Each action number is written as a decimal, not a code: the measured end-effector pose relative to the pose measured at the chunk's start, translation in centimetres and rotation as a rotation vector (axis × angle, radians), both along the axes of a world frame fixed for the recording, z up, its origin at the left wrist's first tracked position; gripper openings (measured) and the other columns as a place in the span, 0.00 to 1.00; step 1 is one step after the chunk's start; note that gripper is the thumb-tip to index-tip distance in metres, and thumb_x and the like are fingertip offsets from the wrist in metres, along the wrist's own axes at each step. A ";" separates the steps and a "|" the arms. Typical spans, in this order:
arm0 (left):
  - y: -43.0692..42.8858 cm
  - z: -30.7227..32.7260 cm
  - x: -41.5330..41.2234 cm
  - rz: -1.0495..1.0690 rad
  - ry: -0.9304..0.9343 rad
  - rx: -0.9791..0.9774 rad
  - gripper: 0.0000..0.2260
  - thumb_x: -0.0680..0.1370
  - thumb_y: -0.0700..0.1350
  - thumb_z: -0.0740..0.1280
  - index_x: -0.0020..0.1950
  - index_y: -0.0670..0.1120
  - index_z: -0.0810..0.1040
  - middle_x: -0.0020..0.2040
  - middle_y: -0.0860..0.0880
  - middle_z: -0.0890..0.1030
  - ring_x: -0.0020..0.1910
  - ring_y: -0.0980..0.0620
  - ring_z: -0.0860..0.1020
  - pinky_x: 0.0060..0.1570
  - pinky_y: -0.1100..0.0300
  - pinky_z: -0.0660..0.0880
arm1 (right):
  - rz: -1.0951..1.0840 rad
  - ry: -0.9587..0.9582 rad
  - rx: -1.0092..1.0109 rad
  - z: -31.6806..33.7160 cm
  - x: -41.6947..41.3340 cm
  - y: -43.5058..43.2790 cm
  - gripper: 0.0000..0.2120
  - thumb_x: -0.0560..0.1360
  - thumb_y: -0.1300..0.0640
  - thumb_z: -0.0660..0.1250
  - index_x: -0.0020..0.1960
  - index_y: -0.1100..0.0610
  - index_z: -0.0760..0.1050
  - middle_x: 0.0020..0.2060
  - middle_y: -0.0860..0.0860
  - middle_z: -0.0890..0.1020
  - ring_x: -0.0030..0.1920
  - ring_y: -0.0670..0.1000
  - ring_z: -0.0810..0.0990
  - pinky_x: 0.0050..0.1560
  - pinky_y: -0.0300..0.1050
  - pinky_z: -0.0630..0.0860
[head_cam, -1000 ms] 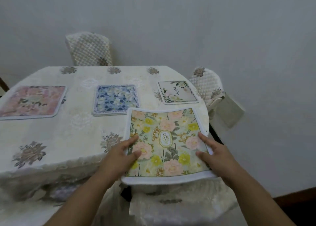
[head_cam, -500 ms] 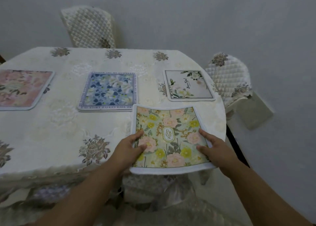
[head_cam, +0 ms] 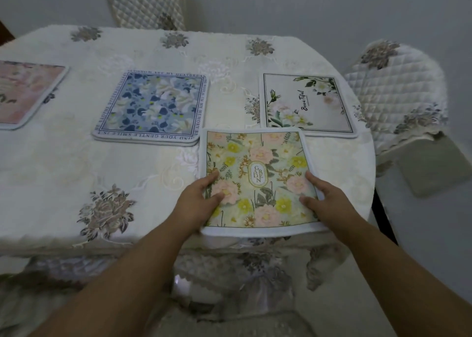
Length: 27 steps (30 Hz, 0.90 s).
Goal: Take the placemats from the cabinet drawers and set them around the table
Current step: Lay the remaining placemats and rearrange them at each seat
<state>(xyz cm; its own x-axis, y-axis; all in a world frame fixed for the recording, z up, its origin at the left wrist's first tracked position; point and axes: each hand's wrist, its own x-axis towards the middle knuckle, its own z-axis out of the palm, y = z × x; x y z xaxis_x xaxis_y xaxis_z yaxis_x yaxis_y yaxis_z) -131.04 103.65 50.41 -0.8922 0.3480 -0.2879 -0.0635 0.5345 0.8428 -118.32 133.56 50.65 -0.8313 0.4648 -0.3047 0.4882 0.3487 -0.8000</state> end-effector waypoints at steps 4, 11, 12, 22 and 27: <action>0.6 -0.5 -1.1 -0.020 0.027 -0.056 0.26 0.77 0.46 0.73 0.74 0.59 0.72 0.72 0.54 0.74 0.64 0.58 0.73 0.64 0.64 0.67 | 0.004 0.021 0.032 -0.5 0.1 0.1 0.32 0.77 0.56 0.73 0.77 0.45 0.66 0.74 0.49 0.71 0.67 0.47 0.70 0.65 0.41 0.69; 0.2 -1.2 -0.5 -0.024 0.102 -0.171 0.26 0.78 0.51 0.71 0.75 0.62 0.70 0.67 0.50 0.76 0.66 0.49 0.75 0.61 0.62 0.67 | 0.082 -0.039 0.153 -0.5 0.0 -0.7 0.33 0.79 0.53 0.71 0.80 0.49 0.61 0.76 0.53 0.68 0.75 0.54 0.67 0.69 0.42 0.64; 0.1 -1.4 -0.3 -0.029 0.128 -0.201 0.26 0.78 0.52 0.71 0.75 0.62 0.69 0.66 0.49 0.76 0.65 0.49 0.75 0.60 0.62 0.67 | 0.099 -0.050 0.178 -0.4 0.0 -0.7 0.33 0.79 0.53 0.70 0.80 0.49 0.60 0.76 0.54 0.68 0.75 0.55 0.67 0.70 0.43 0.64; -0.4 -1.9 -1.0 -0.126 0.355 -0.388 0.28 0.78 0.57 0.70 0.77 0.59 0.68 0.61 0.47 0.80 0.63 0.40 0.73 0.59 0.49 0.73 | 0.185 0.021 0.430 -1.2 -0.5 -1.0 0.34 0.80 0.51 0.67 0.81 0.49 0.55 0.55 0.52 0.73 0.57 0.52 0.73 0.50 0.40 0.66; -0.4 -2.4 -0.8 -0.127 0.439 -0.530 0.27 0.78 0.64 0.64 0.77 0.65 0.64 0.58 0.50 0.79 0.62 0.43 0.71 0.53 0.50 0.68 | 0.187 -0.015 0.467 -2.0 -0.5 -1.2 0.33 0.81 0.49 0.64 0.82 0.48 0.54 0.58 0.55 0.73 0.57 0.54 0.74 0.50 0.42 0.67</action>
<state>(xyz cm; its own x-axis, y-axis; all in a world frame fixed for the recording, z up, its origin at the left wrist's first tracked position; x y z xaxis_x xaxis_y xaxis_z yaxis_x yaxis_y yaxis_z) -131.85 103.20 48.02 -0.9264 0.3700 -0.0700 0.3137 0.8612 0.3998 -118.85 132.33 48.69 -0.9104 0.3982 -0.1122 0.3937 0.7504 -0.5310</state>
